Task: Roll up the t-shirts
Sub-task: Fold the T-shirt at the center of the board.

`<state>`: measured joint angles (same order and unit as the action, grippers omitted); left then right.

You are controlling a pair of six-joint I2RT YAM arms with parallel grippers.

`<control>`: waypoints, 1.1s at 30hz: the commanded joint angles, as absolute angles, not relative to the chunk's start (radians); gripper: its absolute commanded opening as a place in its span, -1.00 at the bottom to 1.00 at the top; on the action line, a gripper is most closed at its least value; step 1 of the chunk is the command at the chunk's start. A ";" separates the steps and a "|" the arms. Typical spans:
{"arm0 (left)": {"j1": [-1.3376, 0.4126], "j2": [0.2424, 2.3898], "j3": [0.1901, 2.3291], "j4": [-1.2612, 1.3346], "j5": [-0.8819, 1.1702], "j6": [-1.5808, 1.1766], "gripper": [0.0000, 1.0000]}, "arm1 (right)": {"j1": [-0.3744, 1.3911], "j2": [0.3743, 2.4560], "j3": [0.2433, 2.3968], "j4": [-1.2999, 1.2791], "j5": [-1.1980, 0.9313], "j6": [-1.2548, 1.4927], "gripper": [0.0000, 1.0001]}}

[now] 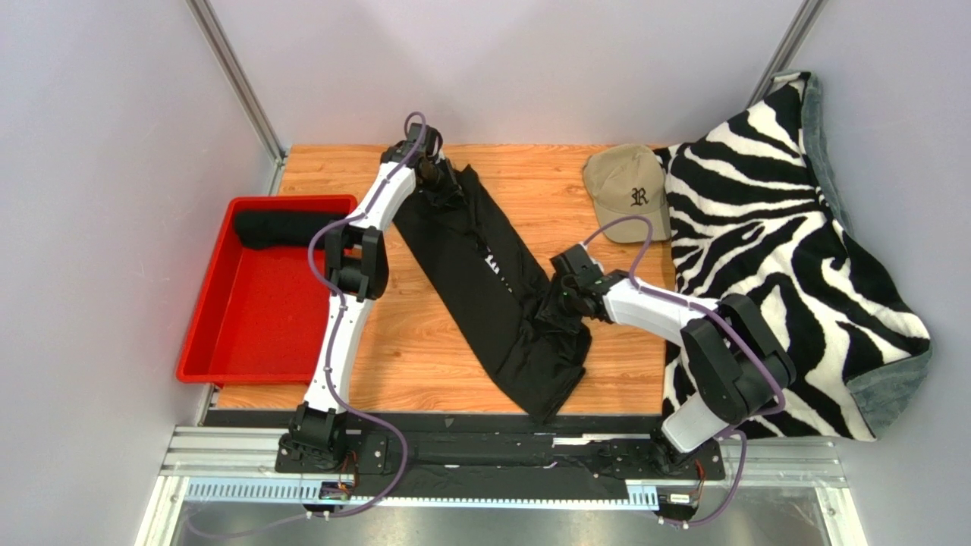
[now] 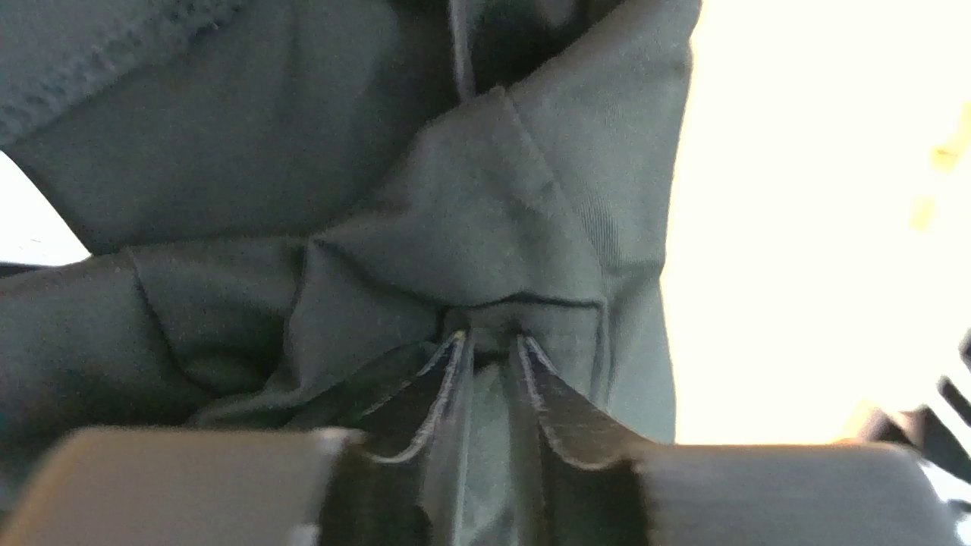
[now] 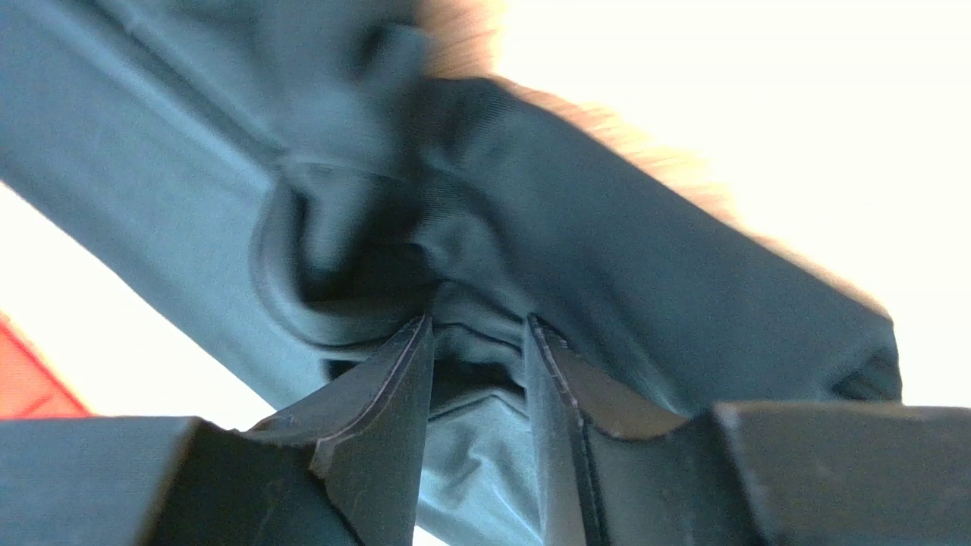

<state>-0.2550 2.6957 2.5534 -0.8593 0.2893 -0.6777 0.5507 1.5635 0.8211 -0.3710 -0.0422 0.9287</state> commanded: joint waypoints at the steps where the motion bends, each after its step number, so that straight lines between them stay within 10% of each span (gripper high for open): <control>1: -0.223 2.698 2.505 -0.700 0.600 -0.710 -0.30 | 0.603 1.595 0.959 -0.386 -0.026 0.947 -0.21; 10: -0.172 2.324 2.347 -0.515 0.569 -0.650 0.04 | 0.598 1.390 0.917 -0.593 0.256 0.808 -0.21; 21: -0.245 1.934 1.686 -0.581 0.350 -0.693 -0.87 | 0.614 1.218 0.729 -0.575 0.224 0.830 -0.24; 33: -0.287 2.038 1.529 -0.589 0.278 -0.706 -0.92 | 0.670 1.365 0.761 -0.526 0.291 0.836 -0.23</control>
<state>-0.2928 2.0338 1.4792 -0.5827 0.3264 -0.7017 0.6693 1.3384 0.7265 -0.5827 0.2333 0.8333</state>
